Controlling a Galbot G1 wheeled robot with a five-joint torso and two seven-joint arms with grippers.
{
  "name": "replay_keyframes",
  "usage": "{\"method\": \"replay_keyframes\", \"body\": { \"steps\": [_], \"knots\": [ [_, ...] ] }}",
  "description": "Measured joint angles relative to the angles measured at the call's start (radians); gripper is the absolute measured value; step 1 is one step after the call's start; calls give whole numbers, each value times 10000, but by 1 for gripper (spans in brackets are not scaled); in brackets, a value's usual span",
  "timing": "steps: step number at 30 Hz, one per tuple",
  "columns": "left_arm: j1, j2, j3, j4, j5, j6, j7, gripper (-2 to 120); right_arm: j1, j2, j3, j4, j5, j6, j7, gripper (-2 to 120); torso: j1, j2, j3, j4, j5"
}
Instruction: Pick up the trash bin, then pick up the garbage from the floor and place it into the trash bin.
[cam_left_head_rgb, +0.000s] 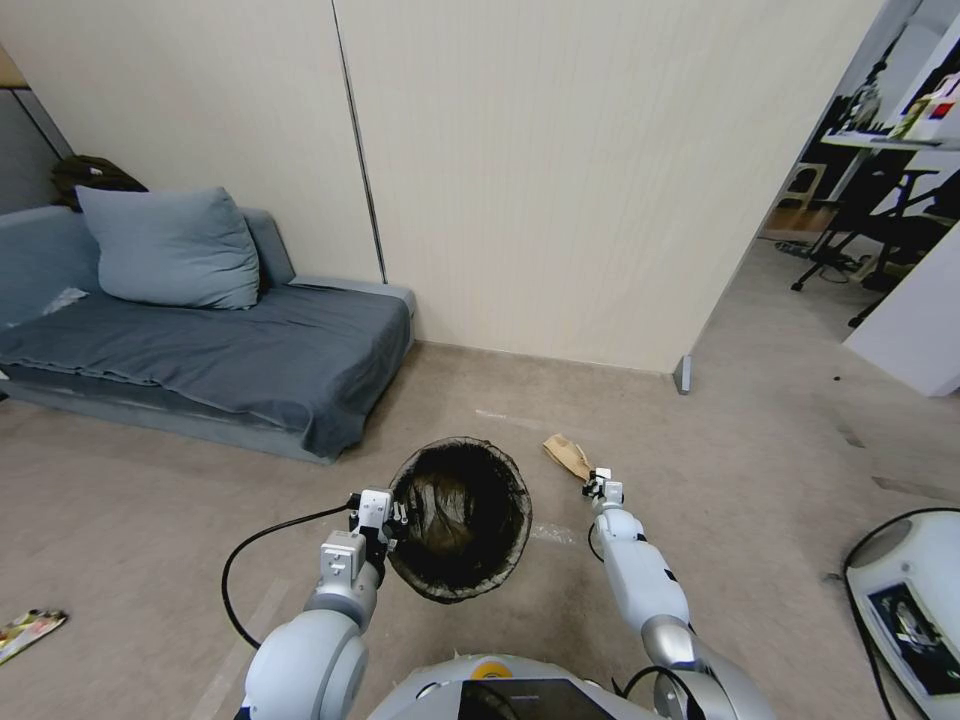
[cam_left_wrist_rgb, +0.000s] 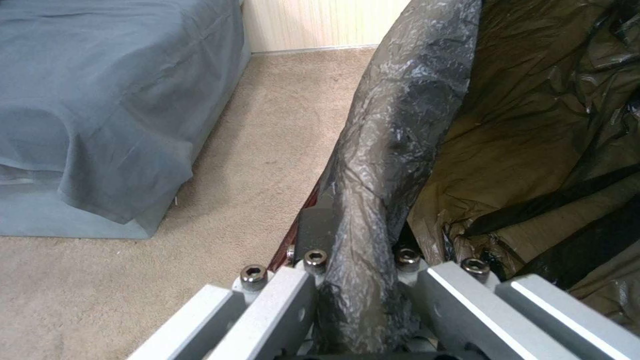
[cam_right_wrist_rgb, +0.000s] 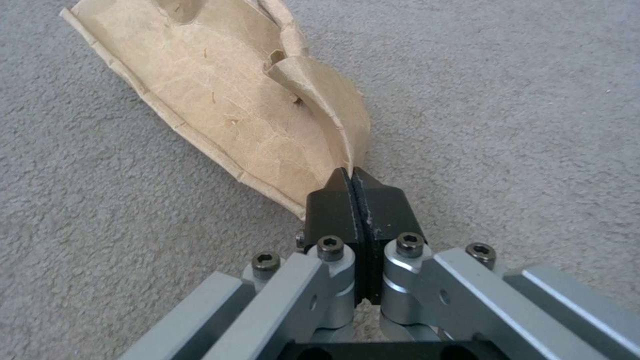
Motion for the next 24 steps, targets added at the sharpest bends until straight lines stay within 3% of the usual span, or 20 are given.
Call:
{"method": "replay_keyframes", "body": {
  "steps": [9, 17, 19, 20, 22, 24],
  "knots": [
    [-86, -50, 113, 107, 28, -17, 0, 1, -358, 125, 47, 649, 15, 397, 31, 0, 0, 0, 0, 3, -1],
    [-219, -59, 127, 305, -21, -60, 7, 1, -1885, 303, 72, 3299, 41, 1141, 113, 0, 0, 0, -1, 0, 1],
    [-250, -60, 137, 404, -41, -87, 8, 1, -2580, 397, 102, 4777, 155, 1322, 70, 0, 0, 0, -1, 1, -1],
    [-250, -60, 137, 404, -41, -87, 8, 1, -2580, 397, 102, 4777, 155, 1322, 70, 0, 0, 0, -1, 1, -1],
    [-288, -63, 135, 471, -78, -99, 15, 1, -3271, 476, 98, 6271, 285, 1458, -124, 0, 0, 0, -1, 2, -1],
    [-307, -64, 133, 500, -86, -106, 16, 1, -3605, 498, 78, 6882, 349, 1507, -232, 0, -1, 0, -1, 2, -2]
  ]
}}
